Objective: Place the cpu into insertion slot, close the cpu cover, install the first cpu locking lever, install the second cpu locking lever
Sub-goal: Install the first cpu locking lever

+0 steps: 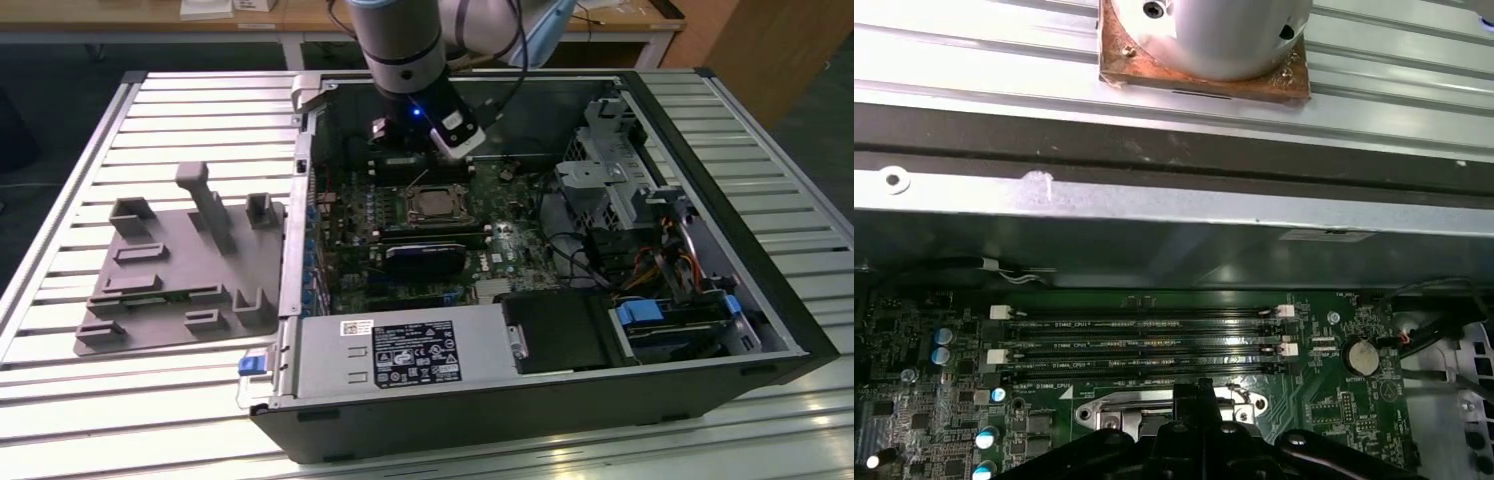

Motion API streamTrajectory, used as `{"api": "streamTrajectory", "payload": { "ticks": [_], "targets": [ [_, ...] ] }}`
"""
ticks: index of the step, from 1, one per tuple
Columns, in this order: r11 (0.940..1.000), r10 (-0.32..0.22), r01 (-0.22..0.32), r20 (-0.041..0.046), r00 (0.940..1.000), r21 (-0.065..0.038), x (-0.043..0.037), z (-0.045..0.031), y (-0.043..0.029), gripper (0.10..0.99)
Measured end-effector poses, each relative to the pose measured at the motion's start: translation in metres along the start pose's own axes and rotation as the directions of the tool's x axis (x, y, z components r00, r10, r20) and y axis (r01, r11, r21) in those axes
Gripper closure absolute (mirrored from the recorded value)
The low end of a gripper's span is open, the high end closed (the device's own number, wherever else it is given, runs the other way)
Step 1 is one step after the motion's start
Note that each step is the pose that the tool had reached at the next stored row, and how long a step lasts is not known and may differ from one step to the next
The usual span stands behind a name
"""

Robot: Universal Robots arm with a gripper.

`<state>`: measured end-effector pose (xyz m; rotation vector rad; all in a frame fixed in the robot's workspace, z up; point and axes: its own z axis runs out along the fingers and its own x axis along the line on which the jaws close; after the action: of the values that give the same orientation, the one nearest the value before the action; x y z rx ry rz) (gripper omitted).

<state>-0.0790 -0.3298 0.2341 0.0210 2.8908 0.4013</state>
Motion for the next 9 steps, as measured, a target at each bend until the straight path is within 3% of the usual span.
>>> {"api": "streamTrajectory", "payload": {
  "ticks": [5,9],
  "targets": [
    [1.0,-0.005,0.005,0.0178,0.9998,0.001,0.0012,0.0051,-0.0015,0.984],
    [1.0,-0.007,0.007,0.0212,0.9998,0.003,0.0016,0.0077,-0.0021,0.984]
  ]
}}
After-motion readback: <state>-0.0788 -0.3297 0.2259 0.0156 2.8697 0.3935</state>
